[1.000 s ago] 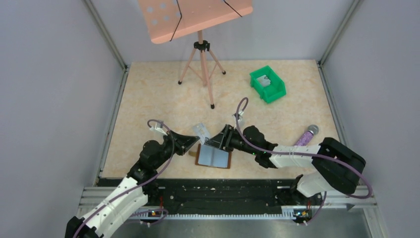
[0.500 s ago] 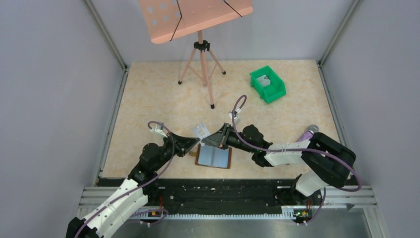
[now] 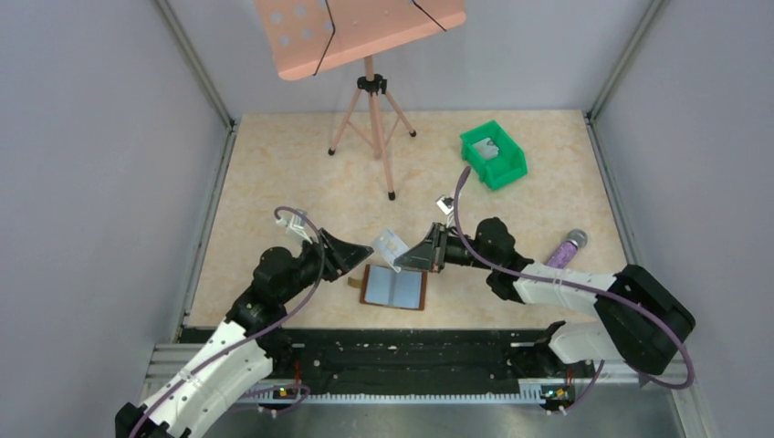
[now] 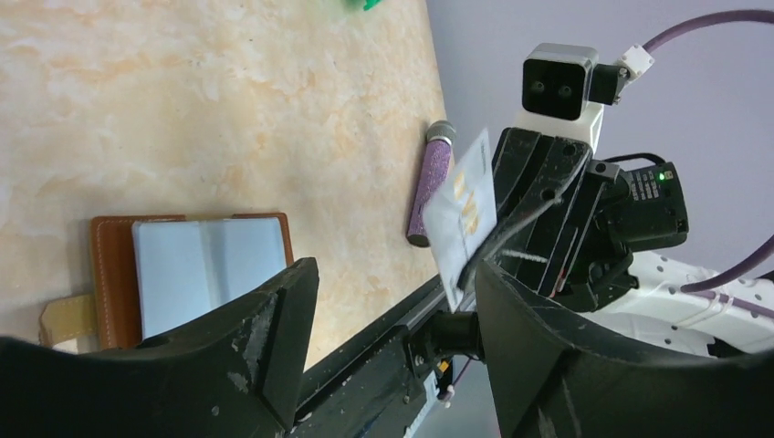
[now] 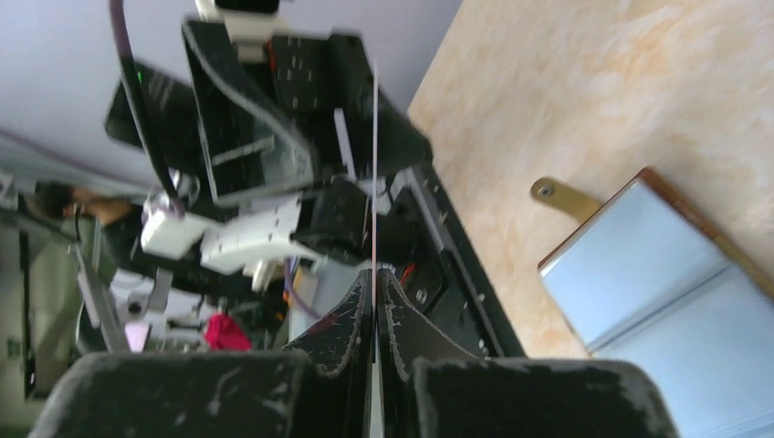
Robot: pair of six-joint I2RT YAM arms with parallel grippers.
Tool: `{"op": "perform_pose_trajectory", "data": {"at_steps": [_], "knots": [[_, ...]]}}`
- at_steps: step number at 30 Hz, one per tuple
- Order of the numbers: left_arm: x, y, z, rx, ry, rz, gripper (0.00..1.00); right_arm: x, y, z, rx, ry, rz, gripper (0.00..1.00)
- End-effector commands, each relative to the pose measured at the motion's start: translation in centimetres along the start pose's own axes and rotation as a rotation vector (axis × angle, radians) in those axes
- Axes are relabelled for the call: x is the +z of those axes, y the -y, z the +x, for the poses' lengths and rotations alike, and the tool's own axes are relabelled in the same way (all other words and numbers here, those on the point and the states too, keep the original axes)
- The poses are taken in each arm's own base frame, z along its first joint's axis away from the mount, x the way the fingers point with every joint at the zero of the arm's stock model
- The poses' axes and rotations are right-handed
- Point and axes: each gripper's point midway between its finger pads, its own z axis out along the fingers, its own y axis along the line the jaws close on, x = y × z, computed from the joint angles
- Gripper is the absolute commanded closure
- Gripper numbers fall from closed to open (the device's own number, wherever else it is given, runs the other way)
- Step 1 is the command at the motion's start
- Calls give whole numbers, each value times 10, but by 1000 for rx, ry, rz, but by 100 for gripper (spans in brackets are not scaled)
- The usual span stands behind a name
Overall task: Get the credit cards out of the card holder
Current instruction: Place the credit card in the storage box.
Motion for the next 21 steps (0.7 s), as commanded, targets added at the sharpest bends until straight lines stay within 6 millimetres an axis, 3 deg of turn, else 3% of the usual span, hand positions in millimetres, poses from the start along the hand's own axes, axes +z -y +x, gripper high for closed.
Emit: {"op": "perform_pose_trajectory", "data": {"at_steps": [1, 6, 11, 18, 21], "knots": [[2, 24, 2, 137, -89, 46, 31, -18, -25, 29, -119, -190, -104, 100], [7, 39, 15, 148, -197, 113, 33, -28, -29, 40, -151, -259, -115, 100], [9, 49, 22, 135, -246, 183, 42, -30, -29, 46, -143, -307, -118, 100], [10, 53, 37, 105, -347, 229, 65, -27, -28, 48, -125, -336, -128, 100], [11, 51, 42, 103, -384, 233, 82, -25, -27, 46, -124, -330, -119, 100]]}}
